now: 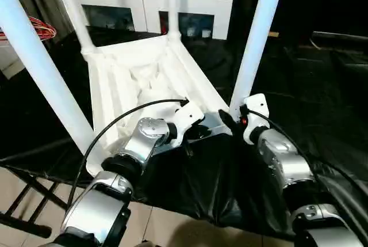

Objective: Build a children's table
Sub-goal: Rotate leg to tighten

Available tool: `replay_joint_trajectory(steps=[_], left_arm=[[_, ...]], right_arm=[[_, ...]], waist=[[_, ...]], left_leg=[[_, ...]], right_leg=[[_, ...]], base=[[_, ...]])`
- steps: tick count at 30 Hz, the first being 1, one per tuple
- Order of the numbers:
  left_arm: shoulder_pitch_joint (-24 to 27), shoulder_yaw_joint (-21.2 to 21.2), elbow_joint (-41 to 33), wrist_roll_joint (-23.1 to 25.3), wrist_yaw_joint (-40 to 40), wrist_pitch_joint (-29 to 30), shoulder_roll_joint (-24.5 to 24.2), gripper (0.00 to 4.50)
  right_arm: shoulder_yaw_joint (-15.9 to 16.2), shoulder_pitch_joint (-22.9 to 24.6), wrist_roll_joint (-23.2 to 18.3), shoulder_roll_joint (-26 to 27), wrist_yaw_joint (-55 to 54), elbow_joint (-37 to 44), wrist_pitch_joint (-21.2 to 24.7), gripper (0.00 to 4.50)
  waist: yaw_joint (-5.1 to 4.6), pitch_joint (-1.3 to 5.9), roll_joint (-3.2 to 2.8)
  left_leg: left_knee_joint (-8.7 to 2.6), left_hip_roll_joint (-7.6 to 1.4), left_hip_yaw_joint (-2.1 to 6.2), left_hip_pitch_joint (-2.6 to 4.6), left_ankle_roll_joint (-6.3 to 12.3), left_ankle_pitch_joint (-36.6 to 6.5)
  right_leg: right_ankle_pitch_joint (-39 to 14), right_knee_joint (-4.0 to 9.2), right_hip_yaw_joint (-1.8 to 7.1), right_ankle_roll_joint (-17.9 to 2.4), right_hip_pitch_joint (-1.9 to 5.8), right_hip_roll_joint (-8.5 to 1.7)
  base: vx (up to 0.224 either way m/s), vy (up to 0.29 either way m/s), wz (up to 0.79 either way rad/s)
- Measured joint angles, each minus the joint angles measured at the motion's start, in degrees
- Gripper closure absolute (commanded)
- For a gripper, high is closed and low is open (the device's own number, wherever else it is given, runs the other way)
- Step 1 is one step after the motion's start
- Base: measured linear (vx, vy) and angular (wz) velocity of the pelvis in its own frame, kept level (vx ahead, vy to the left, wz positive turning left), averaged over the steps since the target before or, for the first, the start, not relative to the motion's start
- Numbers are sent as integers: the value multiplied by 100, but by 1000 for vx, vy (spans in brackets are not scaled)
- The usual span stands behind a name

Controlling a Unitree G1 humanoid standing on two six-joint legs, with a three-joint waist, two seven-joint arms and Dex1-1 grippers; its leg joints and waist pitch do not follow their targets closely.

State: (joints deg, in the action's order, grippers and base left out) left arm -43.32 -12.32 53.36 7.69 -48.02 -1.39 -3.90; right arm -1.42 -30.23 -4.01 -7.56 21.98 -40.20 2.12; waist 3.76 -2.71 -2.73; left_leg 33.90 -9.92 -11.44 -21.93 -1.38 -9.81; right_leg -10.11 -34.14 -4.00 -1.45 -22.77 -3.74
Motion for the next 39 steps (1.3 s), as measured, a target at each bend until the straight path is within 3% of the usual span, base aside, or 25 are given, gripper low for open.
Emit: replay_joint_trajectory(steps=[6,12,20,29,39], left_arm=[[47,6,-76,-51,-326,-33,-114,450],[198,9,-283,-150,-825,-163,-372,450],[302,-53,-426,-308,-1777,-300,-680,450],[413,-160,-590,-363,-2429,-401,-828,450],[447,-188,-643,-387,-2612,-403,-869,450]], right_arm=[[51,-5,10,-15,304,-12,-25,81],[294,131,-10,-324,1260,103,-229,81],[668,560,-318,-1121,3171,828,-80,81],[932,775,-449,-1721,4468,1381,249,81],[956,804,-517,-1807,4603,1544,528,167]], waist=[[-7,-1,1],[6,-5,-5],[191,-12,-3],[290,-14,3],[298,-13,2]], left_leg=[[-5,-2,1,-2,0,0],[-7,-3,0,-9,0,-1],[-10,-5,-1,-21,2,-2],[-6,-5,-1,-22,5,-4],[-5,-5,-1,-21,5,-4]], right_leg=[[4,-1,-3,6,-4,1],[4,-1,-3,6,-9,1],[2,1,-5,8,-18,1],[1,2,-4,10,-16,0],[1,2,-5,11,-15,0]], base=[[0,0,0],[0,0,0],[0,0,0],[0,0,0],[0,0,0]])
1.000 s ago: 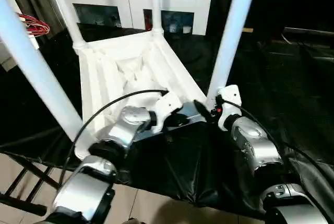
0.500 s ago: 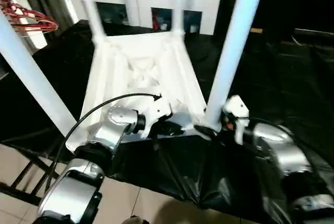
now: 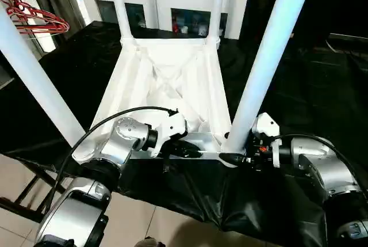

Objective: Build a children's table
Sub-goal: Rotate leg to tighten

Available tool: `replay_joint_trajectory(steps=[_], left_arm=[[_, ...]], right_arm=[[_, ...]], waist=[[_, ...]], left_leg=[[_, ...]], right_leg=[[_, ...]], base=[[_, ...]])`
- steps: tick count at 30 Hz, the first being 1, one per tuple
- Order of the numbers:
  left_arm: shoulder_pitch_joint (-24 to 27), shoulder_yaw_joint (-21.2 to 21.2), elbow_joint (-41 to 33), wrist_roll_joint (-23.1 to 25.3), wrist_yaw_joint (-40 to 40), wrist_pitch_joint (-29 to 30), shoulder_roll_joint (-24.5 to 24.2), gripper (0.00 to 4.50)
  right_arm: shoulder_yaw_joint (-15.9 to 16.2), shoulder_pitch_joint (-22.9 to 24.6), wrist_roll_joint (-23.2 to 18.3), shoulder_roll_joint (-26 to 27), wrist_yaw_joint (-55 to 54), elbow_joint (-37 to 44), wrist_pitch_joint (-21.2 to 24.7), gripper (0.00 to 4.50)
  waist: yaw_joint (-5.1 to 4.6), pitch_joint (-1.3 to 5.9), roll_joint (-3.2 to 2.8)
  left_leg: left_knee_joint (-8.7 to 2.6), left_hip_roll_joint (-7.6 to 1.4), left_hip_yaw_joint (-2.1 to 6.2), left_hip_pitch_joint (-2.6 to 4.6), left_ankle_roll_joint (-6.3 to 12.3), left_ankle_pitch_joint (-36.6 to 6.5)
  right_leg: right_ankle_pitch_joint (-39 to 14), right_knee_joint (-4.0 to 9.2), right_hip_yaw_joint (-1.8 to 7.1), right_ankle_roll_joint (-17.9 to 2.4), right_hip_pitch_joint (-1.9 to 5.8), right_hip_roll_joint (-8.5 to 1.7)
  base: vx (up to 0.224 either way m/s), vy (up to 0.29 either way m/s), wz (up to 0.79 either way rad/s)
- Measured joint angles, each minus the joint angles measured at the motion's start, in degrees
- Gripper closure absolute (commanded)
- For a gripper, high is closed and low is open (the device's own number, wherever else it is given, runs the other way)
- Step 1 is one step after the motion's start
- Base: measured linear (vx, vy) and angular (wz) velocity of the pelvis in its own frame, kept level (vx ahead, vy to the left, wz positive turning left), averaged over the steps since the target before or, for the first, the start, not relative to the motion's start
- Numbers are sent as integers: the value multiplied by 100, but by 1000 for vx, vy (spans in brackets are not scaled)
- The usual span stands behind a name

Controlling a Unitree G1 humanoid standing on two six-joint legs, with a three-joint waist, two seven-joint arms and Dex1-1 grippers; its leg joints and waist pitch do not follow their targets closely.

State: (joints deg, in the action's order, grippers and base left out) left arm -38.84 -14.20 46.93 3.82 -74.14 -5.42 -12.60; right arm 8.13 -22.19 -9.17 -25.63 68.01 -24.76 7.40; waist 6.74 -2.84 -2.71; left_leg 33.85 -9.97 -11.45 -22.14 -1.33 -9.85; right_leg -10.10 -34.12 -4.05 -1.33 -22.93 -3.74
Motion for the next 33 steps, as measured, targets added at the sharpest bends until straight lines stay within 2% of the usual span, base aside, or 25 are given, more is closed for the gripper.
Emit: replay_joint_trajectory(steps=[14,16,19,21,26,31,33], left_arm=[[46,0,-71,0,-1,0,-2,450],[50,2,-69,13,102,0,-4,450],[44,44,-16,90,617,13,54,450],[-35,84,99,237,1180,77,248,450],[-266,141,399,456,2424,430,770,450],[-327,142,488,511,2989,551,996,450],[-335,144,515,518,3082,551,1026,450]], right_arm=[[-7,55,2,-11,-20,123,97,184],[-73,67,6,90,-217,138,239,184],[-231,-21,108,422,-981,-23,349,184],[-398,-209,283,762,-1858,-338,319,185],[-747,-572,535,1426,-3805,-936,263,186],[-786,-851,703,1734,-4882,-1216,374,186],[-804,-910,736,1809,-5039,-1396,166,186]], waist=[[8,1,0],[-13,2,3],[-84,6,19],[-184,8,23],[-325,6,29],[-356,12,19],[-361,16,13]], left_leg=[[0,0,0,0,0,0],[1,0,0,4,0,0],[8,-2,0,18,-3,4],[16,-1,-1,24,-8,7],[21,10,-2,47,-8,7],[19,20,-4,64,-7,7],[15,25,-5,73,-6,5]], right_leg=[[0,0,0,0,0,0],[0,-3,0,-1,1,0],[-13,-4,0,24,6,1],[-15,-1,4,26,10,-1],[-16,11,3,29,27,-14],[-17,12,-3,30,38,-33],[-17,12,-2,30,46,-38]], base=[[0,0,0],[0,0,0],[0,0,0],[0,0,0],[0,0,0],[0,0,0],[0,0,0]])
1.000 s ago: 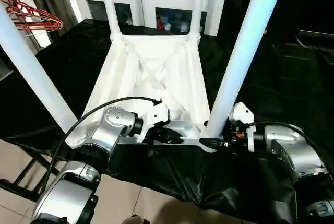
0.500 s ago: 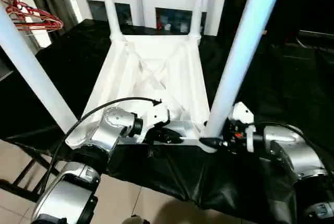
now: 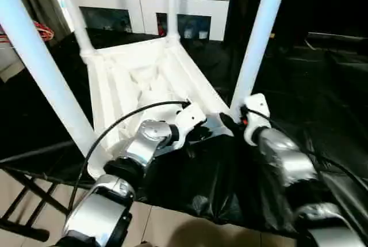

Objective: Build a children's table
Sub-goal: Rotate leg to tighten

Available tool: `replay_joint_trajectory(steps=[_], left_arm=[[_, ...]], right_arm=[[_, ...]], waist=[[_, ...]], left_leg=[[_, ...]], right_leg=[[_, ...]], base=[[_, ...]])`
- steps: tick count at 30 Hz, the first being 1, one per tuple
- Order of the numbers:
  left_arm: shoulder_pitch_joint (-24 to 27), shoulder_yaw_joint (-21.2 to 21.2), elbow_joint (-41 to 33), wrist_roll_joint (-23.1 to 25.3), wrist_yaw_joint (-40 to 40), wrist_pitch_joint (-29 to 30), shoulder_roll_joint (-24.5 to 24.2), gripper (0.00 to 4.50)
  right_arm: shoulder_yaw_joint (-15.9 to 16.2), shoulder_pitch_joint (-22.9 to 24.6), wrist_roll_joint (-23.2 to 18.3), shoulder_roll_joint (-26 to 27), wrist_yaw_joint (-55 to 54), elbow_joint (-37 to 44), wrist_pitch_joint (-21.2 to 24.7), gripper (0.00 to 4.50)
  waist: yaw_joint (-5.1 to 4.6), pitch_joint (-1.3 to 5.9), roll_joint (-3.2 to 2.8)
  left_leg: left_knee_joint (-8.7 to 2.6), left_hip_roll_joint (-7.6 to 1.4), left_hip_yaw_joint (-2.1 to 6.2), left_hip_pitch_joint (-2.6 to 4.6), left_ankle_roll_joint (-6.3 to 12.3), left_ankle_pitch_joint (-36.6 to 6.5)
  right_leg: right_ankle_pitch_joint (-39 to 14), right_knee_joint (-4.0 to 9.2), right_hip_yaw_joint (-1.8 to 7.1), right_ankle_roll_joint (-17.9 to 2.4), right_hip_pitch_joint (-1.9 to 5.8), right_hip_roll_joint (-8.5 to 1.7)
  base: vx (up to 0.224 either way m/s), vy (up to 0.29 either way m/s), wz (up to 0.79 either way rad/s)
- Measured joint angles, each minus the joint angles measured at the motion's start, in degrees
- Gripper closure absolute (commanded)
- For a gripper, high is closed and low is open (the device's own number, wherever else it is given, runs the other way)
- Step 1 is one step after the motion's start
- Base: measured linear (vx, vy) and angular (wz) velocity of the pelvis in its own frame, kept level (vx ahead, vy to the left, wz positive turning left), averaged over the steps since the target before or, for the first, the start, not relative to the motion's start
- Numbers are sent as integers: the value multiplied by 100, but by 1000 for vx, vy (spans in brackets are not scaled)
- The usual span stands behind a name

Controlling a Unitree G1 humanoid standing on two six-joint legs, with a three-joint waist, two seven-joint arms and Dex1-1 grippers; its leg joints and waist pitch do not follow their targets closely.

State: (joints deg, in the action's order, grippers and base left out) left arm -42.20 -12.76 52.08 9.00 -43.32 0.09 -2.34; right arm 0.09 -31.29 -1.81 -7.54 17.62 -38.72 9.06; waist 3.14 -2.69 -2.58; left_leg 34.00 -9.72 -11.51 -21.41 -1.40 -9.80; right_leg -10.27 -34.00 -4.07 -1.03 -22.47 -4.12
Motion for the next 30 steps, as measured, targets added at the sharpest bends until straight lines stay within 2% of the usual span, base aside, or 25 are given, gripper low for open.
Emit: replay_joint_trajectory(steps=[2,7,11,15,18,22,30], left_arm=[[-2,-1,0,3,-7,0,7,450],[-7,3,-3,-2,-134,-11,-7,450],[-5,2,-29,-47,-340,-46,-108,450],[51,-5,-131,-155,-862,-170,-349,450],[62,-27,-132,-221,-1231,-312,-494,450],[75,-65,-197,-272,-1571,-387,-608,450],[236,-180,-458,-443,-2649,-539,-957,450]], right_arm=[[-34,13,0,13,25,-123,-266,130],[-58,11,23,48,79,-179,-418,75],[-1,16,18,-37,458,-186,-499,75],[221,186,-44,-422,1492,-11,-789,75],[379,324,-136,-797,2376,280,-734,75],[442,475,-271,-1074,3008,526,-746,75],[739,827,-604,-1615,4507,1177,-604,75]], waist=[[1,-1,1],[6,-1,2],[14,-5,5],[58,-7,4],[109,-8,5],[189,-8,5],[286,-9,6]], left_leg=[[-12,9,0,4,1,-1],[-27,11,0,5,1,-1],[-37,10,0,2,1,-1],[-45,8,0,-9,1,-1],[-41,8,0,-27,8,-6],[-35,6,0,-60,14,-10],[-33,2,0,-73,23,-15]], right_leg=[[0,0,0,1,1,-8],[0,-1,-2,1,-1,-9],[0,-3,-5,1,-9,-9],[2,-8,-9,0,-19,-9],[18,-7,-10,-26,-27,-9],[20,-7,-12,-28,-54,-9],[16,-4,-20,-22,-58,-10]], base=[[0,0,0],[0,0,0],[0,0,0],[0,0,0],[0,0,0],[0,0,0],[0,0,0]])
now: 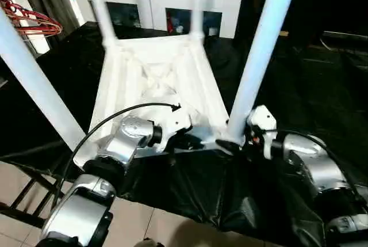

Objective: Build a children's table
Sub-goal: Rotate leg to tighten

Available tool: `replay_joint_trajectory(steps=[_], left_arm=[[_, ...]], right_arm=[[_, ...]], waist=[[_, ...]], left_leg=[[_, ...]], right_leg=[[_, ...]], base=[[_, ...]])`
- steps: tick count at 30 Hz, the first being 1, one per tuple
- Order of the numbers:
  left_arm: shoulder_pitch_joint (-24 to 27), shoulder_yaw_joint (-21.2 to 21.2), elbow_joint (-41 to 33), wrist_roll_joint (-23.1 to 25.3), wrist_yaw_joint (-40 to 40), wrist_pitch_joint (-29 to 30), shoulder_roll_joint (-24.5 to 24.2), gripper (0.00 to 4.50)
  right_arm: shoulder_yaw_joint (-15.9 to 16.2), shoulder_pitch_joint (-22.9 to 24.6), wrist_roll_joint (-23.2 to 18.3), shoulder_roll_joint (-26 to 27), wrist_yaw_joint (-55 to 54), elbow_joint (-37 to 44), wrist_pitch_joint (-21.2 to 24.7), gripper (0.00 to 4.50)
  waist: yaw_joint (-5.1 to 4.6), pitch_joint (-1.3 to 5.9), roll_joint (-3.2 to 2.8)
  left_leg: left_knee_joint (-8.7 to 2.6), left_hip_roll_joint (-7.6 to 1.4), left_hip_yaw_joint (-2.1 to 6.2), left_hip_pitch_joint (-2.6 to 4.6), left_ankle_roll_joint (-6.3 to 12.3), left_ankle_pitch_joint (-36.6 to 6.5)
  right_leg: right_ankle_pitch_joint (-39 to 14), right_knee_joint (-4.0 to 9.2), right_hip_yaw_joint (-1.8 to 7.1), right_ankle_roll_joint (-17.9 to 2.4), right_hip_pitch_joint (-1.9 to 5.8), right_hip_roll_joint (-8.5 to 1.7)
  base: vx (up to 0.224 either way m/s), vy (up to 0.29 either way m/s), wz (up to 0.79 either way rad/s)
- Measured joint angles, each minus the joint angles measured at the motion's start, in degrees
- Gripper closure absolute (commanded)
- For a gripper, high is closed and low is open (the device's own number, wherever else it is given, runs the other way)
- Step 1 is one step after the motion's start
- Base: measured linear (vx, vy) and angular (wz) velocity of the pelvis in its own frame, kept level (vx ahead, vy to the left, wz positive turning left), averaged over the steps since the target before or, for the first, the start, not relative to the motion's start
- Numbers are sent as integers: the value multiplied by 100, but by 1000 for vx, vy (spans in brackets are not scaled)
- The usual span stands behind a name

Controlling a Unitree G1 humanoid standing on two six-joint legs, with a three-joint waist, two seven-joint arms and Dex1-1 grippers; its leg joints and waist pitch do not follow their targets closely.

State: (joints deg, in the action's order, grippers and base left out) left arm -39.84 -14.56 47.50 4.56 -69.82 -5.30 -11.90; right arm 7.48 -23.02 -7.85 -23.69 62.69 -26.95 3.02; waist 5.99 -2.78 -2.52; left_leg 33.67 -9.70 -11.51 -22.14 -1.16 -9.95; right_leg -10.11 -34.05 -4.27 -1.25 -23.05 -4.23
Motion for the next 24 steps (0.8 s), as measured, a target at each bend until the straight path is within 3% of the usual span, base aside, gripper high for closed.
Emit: replay_joint_trajectory(steps=[1,2,5,12,24], left_arm=[[6,-11,-2,-16,-65,-10,-15,450],[9,-23,-2,-35,-114,-12,-27,450],[28,-39,-25,-48,-240,-21,-41,450],[58,-41,-73,-50,-380,-21,-75,450],[92,-41,-124,-55,-426,-25,-93,450]], right_arm=[[4,27,-33,-17,87,39,27,75],[4,45,-64,-31,162,68,59,108],[37,58,-97,-136,319,153,186,114],[41,74,-129,-182,429,232,311,179],[46,114,-126,-224,434,330,371,191]], waist=[[8,0,0],[14,0,0],[43,0,0],[53,0,0],[50,0,0]], left_leg=[[1,0,0,0,-1,0],[2,0,-1,0,-1,0],[6,0,0,1,-1,0],[5,0,-1,1,-1,-1],[5,0,-1,1,-1,-1]], right_leg=[[0,0,0,0,0,0],[0,-1,0,0,0,-2],[0,-2,0,0,2,-2],[0,-2,-1,1,2,-3],[-1,-3,-2,1,2,-3]], base=[[0,0,0],[0,0,0],[0,0,0],[0,0,0],[0,0,0]])
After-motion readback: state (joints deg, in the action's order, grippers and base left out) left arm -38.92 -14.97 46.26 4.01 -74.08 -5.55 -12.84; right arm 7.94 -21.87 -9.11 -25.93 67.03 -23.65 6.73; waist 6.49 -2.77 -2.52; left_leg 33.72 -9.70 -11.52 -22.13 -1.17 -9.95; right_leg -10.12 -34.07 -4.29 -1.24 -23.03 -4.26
